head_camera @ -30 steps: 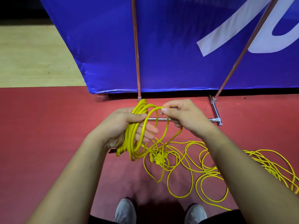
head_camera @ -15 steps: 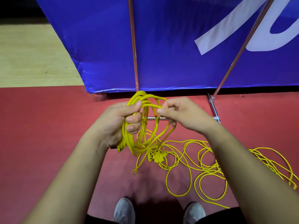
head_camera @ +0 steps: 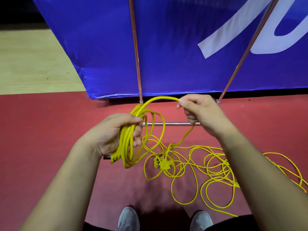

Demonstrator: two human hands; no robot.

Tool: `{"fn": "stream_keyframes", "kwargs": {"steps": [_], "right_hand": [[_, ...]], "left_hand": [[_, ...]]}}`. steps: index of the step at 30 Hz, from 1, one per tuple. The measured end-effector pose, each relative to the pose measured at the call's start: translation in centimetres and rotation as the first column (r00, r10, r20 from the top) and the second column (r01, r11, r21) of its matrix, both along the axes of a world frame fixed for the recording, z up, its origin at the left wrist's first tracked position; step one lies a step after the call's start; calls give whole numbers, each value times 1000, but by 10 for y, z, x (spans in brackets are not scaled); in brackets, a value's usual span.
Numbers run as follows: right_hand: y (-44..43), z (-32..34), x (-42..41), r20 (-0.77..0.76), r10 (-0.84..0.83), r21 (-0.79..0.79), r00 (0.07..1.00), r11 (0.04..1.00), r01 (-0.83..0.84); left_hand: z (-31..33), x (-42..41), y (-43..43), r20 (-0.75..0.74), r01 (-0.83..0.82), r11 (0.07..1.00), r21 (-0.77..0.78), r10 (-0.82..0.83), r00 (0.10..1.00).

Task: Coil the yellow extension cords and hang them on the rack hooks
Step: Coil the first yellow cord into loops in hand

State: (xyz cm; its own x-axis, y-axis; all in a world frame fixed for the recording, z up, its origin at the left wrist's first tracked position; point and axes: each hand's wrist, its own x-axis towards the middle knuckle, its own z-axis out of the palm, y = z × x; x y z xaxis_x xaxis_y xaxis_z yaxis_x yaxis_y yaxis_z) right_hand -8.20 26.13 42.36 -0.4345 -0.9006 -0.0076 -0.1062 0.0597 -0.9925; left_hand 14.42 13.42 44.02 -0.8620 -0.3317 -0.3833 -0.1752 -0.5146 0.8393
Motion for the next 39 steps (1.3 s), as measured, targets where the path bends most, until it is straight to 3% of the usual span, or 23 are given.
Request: {"fn": "stream_keyframes", "kwargs": {"steps": [5,10,16,19,22,29,31,33,35,39], "right_hand": [[0,11,18,-270,113,22,956,994,-111],[-5,12,28,-348,144,23,926,989,-145],[-11,-10,20,-401,152,67,903,988,-137],[-13,-29,6,-518,147,138,842,987,-87],[-10,-55,-7,-537,90,173,839,985,5],[1,-119,-22,-463,83,393,882,912,120],[-1,-132,-16,-321,45,434,946,895,105],[-4,-135,-6,-73,-40,415,997,907,66],[-9,-124,5,81,-102,377,991,924,64],[-27,-63,21,100,-174,184,980,971,154]], "left_hand": [[0,-1,2,-71,38,999,6,-38,997],[1,0,4,-176,96,990,102,-77,981],[8,-6,7,-190,-36,994,101,55,980],[8,-7,6,-192,-48,993,104,67,979],[11,-3,4,-225,-46,993,112,71,972],[20,9,-4,-392,-6,983,182,78,917],[20,11,-5,-412,-10,982,190,89,907],[20,11,-5,-410,-32,986,163,98,907],[20,12,-6,-390,-78,990,120,120,913],[20,12,-10,-332,-207,978,35,207,920]]}}
